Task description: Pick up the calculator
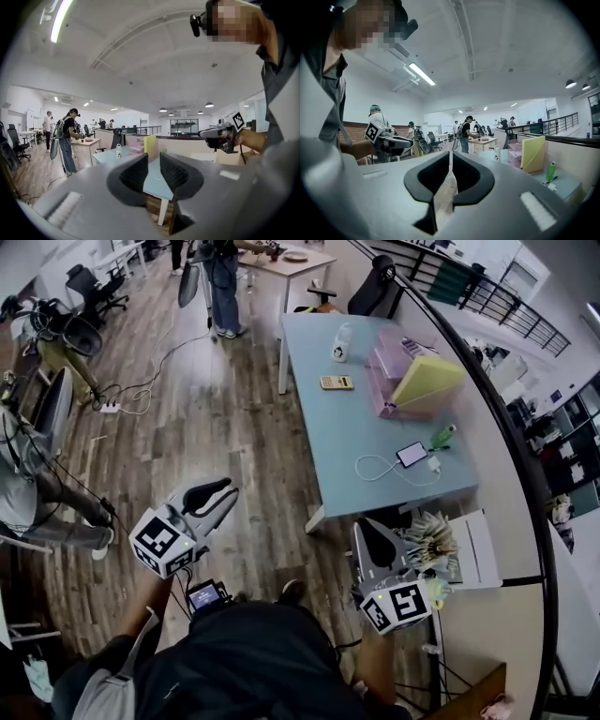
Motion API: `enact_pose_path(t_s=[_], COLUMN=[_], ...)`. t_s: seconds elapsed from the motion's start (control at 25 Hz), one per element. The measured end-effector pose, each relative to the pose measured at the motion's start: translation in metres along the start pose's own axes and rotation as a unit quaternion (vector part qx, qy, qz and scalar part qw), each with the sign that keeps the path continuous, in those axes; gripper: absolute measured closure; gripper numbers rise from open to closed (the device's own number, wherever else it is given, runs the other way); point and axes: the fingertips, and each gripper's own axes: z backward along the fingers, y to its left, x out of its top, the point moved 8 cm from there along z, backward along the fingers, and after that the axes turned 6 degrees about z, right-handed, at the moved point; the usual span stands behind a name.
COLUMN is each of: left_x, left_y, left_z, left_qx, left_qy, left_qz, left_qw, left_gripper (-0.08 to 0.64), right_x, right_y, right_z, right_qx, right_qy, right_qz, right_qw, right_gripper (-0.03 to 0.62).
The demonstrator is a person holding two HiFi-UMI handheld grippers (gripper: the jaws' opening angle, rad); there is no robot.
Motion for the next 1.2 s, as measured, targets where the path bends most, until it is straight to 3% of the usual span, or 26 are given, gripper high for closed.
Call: enact_pose_path(t_s=[0.4,0.72,0.96,1.2], left_x=[0.012,0.019,0.014,0.016], left_y=[-0.006,-0.008,0.011,0.054], left_z=[-0.033,-0.051,-0.07,-0.107], left_qx=[0.076,0.093,0.083,0.028], left_qy=[0.002,0.016,0.028,0.028], left_qz=[-0.004,-0.001,0.008,0.011], left_qw=[0.9971,0.9956,0.9961,0.9991], left_gripper=[0.422,0.422,0.422,0.422], right_x=[-0.007,-0.014,-0.018,-0.013], right_y=[-0.074,-0.101,-0.113,-0.123], right_z=[-0.03,-0.044,-0.06,-0.075], right_qx=[0.057,0.073,0.065,0.001], right_qy=[-0.012,-0.008,0.0,0.013], right_qz=[-0.01,-0.024,-0.032,-0.027], right_qw=[0.998,0.997,0.997,1.0], right_gripper=[0.586,0.586,0.586,0.586])
